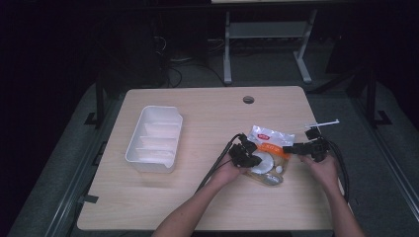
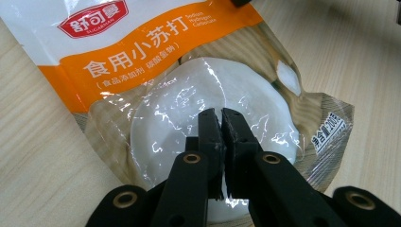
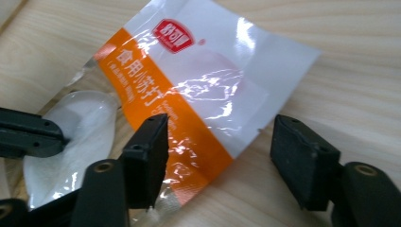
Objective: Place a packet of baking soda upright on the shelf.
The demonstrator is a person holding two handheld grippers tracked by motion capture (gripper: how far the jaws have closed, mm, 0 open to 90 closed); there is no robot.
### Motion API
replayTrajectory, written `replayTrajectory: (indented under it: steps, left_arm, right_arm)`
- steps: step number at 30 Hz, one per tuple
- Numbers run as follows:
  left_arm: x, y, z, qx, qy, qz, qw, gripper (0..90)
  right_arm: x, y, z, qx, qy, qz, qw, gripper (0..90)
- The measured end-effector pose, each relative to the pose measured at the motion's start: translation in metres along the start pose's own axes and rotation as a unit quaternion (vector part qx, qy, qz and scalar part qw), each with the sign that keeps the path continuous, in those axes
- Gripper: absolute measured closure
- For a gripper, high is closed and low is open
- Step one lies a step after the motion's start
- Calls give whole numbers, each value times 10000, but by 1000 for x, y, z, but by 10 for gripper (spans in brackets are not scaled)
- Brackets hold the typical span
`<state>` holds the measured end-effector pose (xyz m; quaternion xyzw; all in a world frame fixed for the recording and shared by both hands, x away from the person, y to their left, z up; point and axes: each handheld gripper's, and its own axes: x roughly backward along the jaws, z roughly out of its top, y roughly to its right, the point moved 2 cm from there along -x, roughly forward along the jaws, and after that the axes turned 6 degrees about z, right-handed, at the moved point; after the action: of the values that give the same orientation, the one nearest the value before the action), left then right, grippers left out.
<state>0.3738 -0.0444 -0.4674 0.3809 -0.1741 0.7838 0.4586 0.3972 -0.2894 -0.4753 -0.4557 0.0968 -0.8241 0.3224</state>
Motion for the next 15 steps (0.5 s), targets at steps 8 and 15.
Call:
replayTrajectory:
  steps: [8,15]
  left_arm:
    - [0,0,-1,29,35,-6,10000,869]
    - [2,1,-1,-190,91,176,9996,684]
  right_arm:
    - [-5,-4,-1,24,65,160,9998,605]
    - [4,-12,-3,427,367,68,9984,897]
